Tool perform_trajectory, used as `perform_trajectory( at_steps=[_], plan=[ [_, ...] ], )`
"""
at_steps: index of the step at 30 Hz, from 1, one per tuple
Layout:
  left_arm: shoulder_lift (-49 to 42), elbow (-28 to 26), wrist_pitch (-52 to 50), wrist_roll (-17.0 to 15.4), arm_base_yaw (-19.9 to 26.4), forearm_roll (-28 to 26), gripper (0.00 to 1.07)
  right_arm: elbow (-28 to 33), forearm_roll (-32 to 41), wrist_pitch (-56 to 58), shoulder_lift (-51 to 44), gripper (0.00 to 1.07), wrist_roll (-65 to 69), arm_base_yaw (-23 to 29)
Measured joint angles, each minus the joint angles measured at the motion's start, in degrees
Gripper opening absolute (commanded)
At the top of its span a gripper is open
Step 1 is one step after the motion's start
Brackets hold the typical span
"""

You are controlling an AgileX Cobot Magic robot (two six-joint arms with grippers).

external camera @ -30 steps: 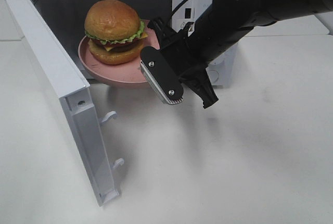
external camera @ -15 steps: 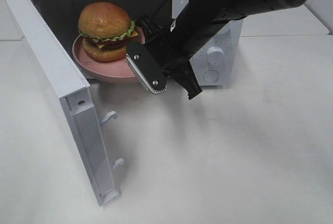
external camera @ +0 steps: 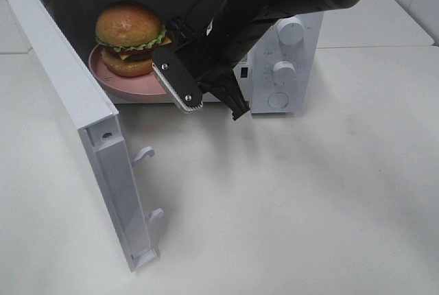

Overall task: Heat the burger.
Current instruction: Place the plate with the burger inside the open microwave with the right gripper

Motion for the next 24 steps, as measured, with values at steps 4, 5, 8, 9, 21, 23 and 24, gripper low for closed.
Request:
perform_trajectory(
  at_steps=[4, 5, 8, 9, 21, 23, 24],
  plan=[
    [0.0, 0.0, 0.0, 0.0, 0.0, 0.0, 1.0, -2.1, -0.2, 0.8, 1.4, 0.0, 0.7, 0.0],
    [0.0, 0.0, 0.0, 0.0, 0.0, 0.0, 1.0, -3.6, -0.6, 1.1, 2.3, 0.0, 1.8, 0.0],
    [0.0, 0.0, 0.0, 0.0, 0.0, 0.0, 1.0, -5.6, -1.9, 1.5, 3.7, 0.0, 4.4, 0.0],
    [0.0, 0.0, 0.0, 0.0, 0.0, 0.0, 1.0, -5.6, -1.9, 1.5, 3.7, 0.0, 4.4, 0.0],
    [0.0, 0.0, 0.0, 0.0, 0.0, 0.0, 1.0, -16.9, -7.0, 3.7, 10.4, 0.0, 12.6, -0.1],
    [0.0, 0.0, 0.0, 0.0, 0.0, 0.0, 1.0, -17.8, -7.2, 3.8, 10.9, 0.0, 13.1, -0.1],
    [0.0, 0.0, 0.0, 0.0, 0.0, 0.0, 1.0, -19.1, -7.3, 3.8, 11.9, 0.0, 13.3, -0.1]
  ],
)
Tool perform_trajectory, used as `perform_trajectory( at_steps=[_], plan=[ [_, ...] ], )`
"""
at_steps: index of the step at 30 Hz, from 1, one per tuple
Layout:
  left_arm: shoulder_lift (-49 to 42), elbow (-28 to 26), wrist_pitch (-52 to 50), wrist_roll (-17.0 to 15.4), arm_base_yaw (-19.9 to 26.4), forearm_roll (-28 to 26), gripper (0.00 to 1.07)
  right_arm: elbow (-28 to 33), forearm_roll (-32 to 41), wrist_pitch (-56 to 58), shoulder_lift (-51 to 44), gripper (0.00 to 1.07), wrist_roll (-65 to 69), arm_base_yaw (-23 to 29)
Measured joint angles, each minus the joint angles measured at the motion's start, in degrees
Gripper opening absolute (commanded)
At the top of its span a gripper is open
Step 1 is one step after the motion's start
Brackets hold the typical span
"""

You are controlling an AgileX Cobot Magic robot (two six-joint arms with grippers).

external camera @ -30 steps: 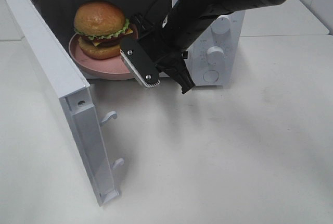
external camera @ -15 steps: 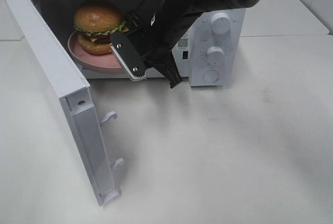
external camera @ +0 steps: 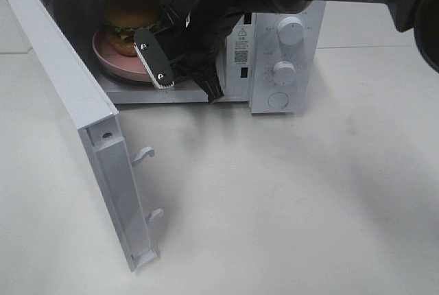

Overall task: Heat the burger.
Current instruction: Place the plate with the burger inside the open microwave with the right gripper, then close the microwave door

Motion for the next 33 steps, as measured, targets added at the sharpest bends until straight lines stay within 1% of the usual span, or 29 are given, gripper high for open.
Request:
perform_trajectory(
  at_steps=[6, 9, 10, 11, 12, 13, 14, 15, 16, 17, 18, 19, 20, 21, 22, 23, 24, 25, 27, 28, 29, 33],
  plan=[
    [0.0, 0.0, 0.0, 0.0, 0.0, 0.0, 1.0, -1.7, -0.2, 0.1, 1.7, 0.0, 0.1, 0.0],
    [0.0, 0.0, 0.0, 0.0, 0.0, 0.0, 1.0, -2.2, -0.5, -0.1, 2.5, 0.03, 0.1, 0.0],
    [0.0, 0.0, 0.0, 0.0, 0.0, 0.0, 1.0, -2.7, -0.6, 0.0, 2.9, 0.07, 0.3, 0.0],
    [0.0, 0.0, 0.0, 0.0, 0.0, 0.0, 1.0, -2.7, -0.6, 0.0, 2.9, 0.07, 0.3, 0.0],
    [0.0, 0.0, 0.0, 0.0, 0.0, 0.0, 1.0, -2.9, -0.6, -0.3, 3.2, 0.14, 1.3, 0.0],
    [0.0, 0.0, 0.0, 0.0, 0.0, 0.0, 1.0, -2.9, -0.6, -0.3, 3.2, 0.14, 1.3, 0.0],
    [0.0, 0.0, 0.0, 0.0, 0.0, 0.0, 1.0, -2.9, -0.6, -0.5, 3.3, 0.17, 1.8, 0.0],
    [0.0, 0.0, 0.0, 0.0, 0.0, 0.0, 1.0, -3.0, -0.6, -1.3, 3.3, 0.25, 2.6, 0.0],
    [0.0, 0.0, 0.0, 0.0, 0.0, 0.0, 1.0, -3.0, -0.6, -1.3, 3.3, 0.25, 2.6, 0.0],
    [0.0, 0.0, 0.0, 0.0, 0.0, 0.0, 1.0, -3.4, -0.6, -2.5, 3.3, 0.36, 2.8, 0.0],
    [0.0, 0.0, 0.0, 0.0, 0.0, 0.0, 1.0, -3.4, -0.6, -2.5, 3.3, 0.36, 2.8, 0.0],
    [0.0, 0.0, 0.0, 0.0, 0.0, 0.0, 1.0, -3.7, -0.6, -2.9, 3.3, 0.47, 3.2, 0.0],
    [0.0, 0.0, 0.0, 0.0, 0.0, 0.0, 1.0, -3.7, -0.6, -2.9, 3.3, 0.51, 3.4, 0.0],
    [0.0, 0.0, 0.0, 0.0, 0.0, 0.0, 1.0, -3.7, -0.6, -2.9, 3.3, 0.51, 3.4, 0.0],
    [0.0, 0.0, 0.0, 0.0, 0.0, 0.0, 1.0, -3.7, -0.6, -2.1, 3.3, 0.59, 4.2, 0.0],
    [0.0, 0.0, 0.0, 0.0, 0.0, 0.0, 1.0, -3.7, -0.6, -2.1, 3.3, 0.59, 4.2, 0.0],
    [0.0, 0.0, 0.0, 0.0, 0.0, 0.0, 1.0, -3.7, -0.6, -0.7, 3.3, 0.66, 4.7, 0.0],
    [0.0, 0.0, 0.0, 0.0, 0.0, 0.0, 1.0, -3.7, -0.6, -0.7, 3.3, 0.66, 4.7, 0.0],
    [0.0, 0.0, 0.0, 0.0, 0.0, 0.0, 1.0, -3.7, -0.6, 0.2, 3.3, 0.74, 6.2, 0.0],
    [0.0, 0.0, 0.0, 0.0, 0.0, 0.0, 1.0, -3.7, -0.6, 0.2, 3.3, 0.74, 6.2, 0.0],
    [0.0, 0.0, 0.0, 0.0, 0.0, 0.0, 1.0, -3.1, -0.5, 0.6, 2.8, 0.77, 7.3, 0.0],
    [0.0, 0.0, 0.0, 0.0, 0.0, 0.0, 1.0, -1.4, -0.1, 1.0, 1.6, 0.78, 7.7, 0.0]
  ],
)
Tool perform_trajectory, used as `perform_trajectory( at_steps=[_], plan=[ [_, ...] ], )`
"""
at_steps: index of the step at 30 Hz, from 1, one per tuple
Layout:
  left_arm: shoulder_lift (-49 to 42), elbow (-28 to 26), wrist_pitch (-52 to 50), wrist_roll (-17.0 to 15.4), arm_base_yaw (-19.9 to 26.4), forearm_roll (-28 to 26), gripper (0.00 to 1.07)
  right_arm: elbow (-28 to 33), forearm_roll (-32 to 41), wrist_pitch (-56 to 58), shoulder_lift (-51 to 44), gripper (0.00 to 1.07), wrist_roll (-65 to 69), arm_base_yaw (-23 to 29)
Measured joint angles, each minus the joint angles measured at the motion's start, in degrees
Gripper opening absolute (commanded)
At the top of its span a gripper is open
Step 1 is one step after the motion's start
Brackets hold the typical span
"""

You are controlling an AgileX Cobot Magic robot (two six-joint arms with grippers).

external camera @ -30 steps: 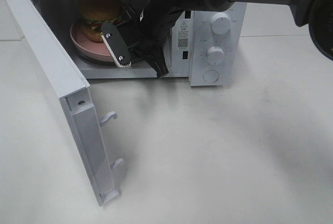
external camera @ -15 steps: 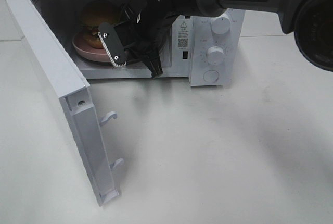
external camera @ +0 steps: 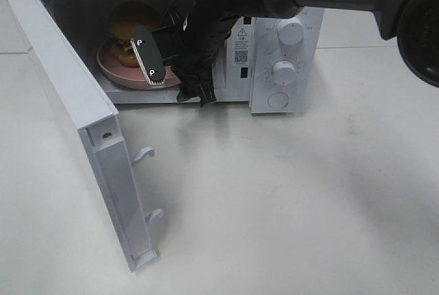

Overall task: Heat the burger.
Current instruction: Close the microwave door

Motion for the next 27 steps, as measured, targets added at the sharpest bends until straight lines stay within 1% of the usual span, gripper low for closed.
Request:
perform_trajectory(
  at_steps=[2, 5, 7, 10, 11, 13, 15, 18, 20, 21, 23, 26, 27],
  plan=[
    [0.0, 0.0, 0.0, 0.0, 0.0, 0.0, 1.0, 3.2, 0.2, 0.0, -2.1, 0.77, 0.0, 0.0],
    [0.0, 0.0, 0.0, 0.0, 0.0, 0.0, 1.0, 3.8, 0.2, -0.1, -2.4, 0.77, 0.0, 0.0],
    [0.0, 0.0, 0.0, 0.0, 0.0, 0.0, 1.0, 7.8, 0.5, -2.9, -4.5, 0.76, -0.1, 0.0],
    [0.0, 0.0, 0.0, 0.0, 0.0, 0.0, 1.0, 8.9, 0.5, -3.9, -5.2, 0.76, -0.1, 0.0],
    [0.0, 0.0, 0.0, 0.0, 0.0, 0.0, 1.0, 11.0, 0.6, -5.7, -6.9, 0.76, -0.1, 0.0],
    [0.0, 0.0, 0.0, 0.0, 0.0, 0.0, 1.0, 11.9, 0.6, -6.3, -7.7, 0.76, -0.1, 0.0],
    [0.0, 0.0, 0.0, 0.0, 0.0, 0.0, 1.0, 16.3, 0.6, -8.8, -10.7, 0.76, -0.1, 0.0],
    [0.0, 0.0, 0.0, 0.0, 0.0, 0.0, 1.0, 17.5, 0.6, -9.3, -11.3, 0.76, -0.1, 0.0],
    [0.0, 0.0, 0.0, 0.0, 0.0, 0.0, 1.0, 22.2, 0.6, -11.0, -14.2, 0.76, -0.1, 0.0],
    [0.0, 0.0, 0.0, 0.0, 0.0, 0.0, 1.0, 22.2, 0.6, -11.0, -14.2, 0.76, -0.1, 0.0],
    [0.0, 0.0, 0.0, 0.0, 0.0, 0.0, 1.0, 25.4, 0.6, -12.2, -16.4, 0.76, -0.1, 0.0],
    [0.0, 0.0, 0.0, 0.0, 0.0, 0.0, 1.0, 26.5, 0.6, -12.4, -17.2, 0.76, -0.1, 0.0],
    [0.0, 0.0, 0.0, 0.0, 0.0, 0.0, 1.0, 28.6, 0.6, -13.0, -18.9, 0.76, -0.1, 0.0]
  ],
)
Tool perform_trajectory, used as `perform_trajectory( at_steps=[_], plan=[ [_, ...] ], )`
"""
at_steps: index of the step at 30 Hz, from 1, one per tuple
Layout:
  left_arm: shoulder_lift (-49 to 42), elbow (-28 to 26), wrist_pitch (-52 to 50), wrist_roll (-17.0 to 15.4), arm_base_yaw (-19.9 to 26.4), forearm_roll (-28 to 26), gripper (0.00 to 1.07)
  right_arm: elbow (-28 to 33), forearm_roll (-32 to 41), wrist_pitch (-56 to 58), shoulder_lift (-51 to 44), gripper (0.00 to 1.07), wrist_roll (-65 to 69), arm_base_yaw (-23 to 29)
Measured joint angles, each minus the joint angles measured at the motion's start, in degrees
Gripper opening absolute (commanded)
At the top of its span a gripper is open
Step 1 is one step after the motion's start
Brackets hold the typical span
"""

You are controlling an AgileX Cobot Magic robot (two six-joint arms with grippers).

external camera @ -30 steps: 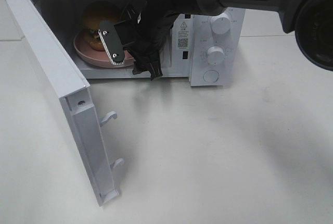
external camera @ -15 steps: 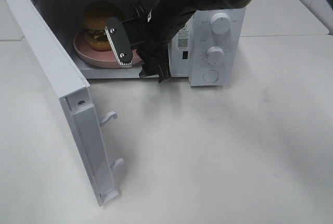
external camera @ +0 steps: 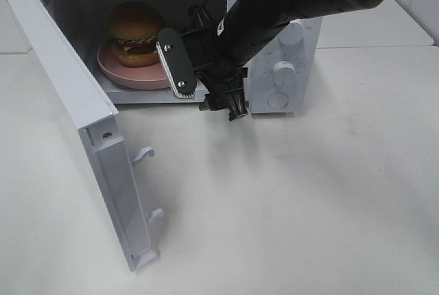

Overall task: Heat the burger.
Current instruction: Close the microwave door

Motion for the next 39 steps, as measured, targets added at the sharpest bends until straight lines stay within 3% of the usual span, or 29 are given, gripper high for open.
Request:
perform_trajectory(
  at_steps=[22, 25, 33, 39],
  plan=[
    [0.0, 0.0, 0.0, 0.0, 0.0, 0.0, 1.0, 24.6, 0.0, -4.3, -20.4, 0.76, 11.6, 0.0],
    [0.0, 0.0, 0.0, 0.0, 0.0, 0.0, 1.0, 25.7, 0.0, -4.3, -21.5, 0.76, 12.9, 0.0],
    [0.0, 0.0, 0.0, 0.0, 0.0, 0.0, 1.0, 35.4, 0.0, -4.0, -32.2, 0.76, 28.6, 0.0],
    [0.0, 0.0, 0.0, 0.0, 0.0, 0.0, 1.0, 38.2, 0.0, -0.7, -37.0, 0.76, 39.4, 0.0]
  ],
)
